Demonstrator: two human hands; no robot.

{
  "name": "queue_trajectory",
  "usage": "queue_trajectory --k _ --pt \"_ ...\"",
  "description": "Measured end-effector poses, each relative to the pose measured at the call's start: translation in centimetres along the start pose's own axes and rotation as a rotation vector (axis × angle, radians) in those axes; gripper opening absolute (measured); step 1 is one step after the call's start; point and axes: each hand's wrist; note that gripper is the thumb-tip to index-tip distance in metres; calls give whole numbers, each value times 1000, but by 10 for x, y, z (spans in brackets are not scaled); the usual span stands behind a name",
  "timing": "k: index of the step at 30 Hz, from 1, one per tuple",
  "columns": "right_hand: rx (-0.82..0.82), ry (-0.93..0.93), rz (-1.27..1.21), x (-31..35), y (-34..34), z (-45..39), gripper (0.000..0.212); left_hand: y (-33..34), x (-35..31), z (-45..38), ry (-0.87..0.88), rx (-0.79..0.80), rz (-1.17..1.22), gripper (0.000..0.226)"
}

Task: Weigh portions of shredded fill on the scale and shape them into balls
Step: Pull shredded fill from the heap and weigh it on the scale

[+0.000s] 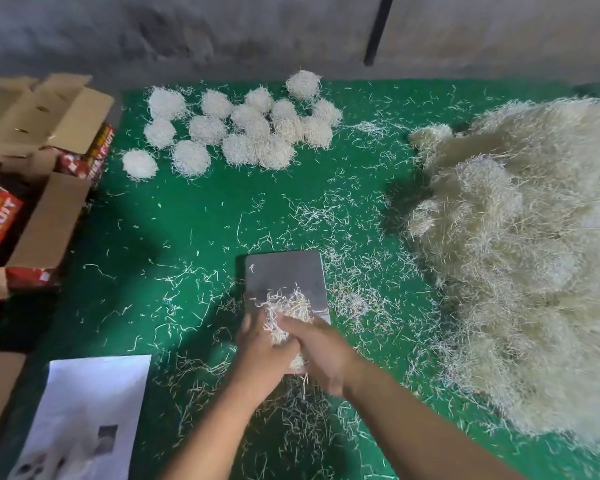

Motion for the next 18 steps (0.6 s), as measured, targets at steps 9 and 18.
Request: queue_trajectory --k 9,18 --pt "-473 -495 675 21 13 -53 67 -38 88 11 -55 -147 -138 64" --pt "-621 -380 1469 41 45 -166 72 -9 171 11 -210 -106 13 40"
Point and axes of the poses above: each hand's wrist, its own z-axis away from the middle knuckle, its own y-axis out of the palm, x = y × z, and after that the axes turned 15 degrees about -z, right-handed
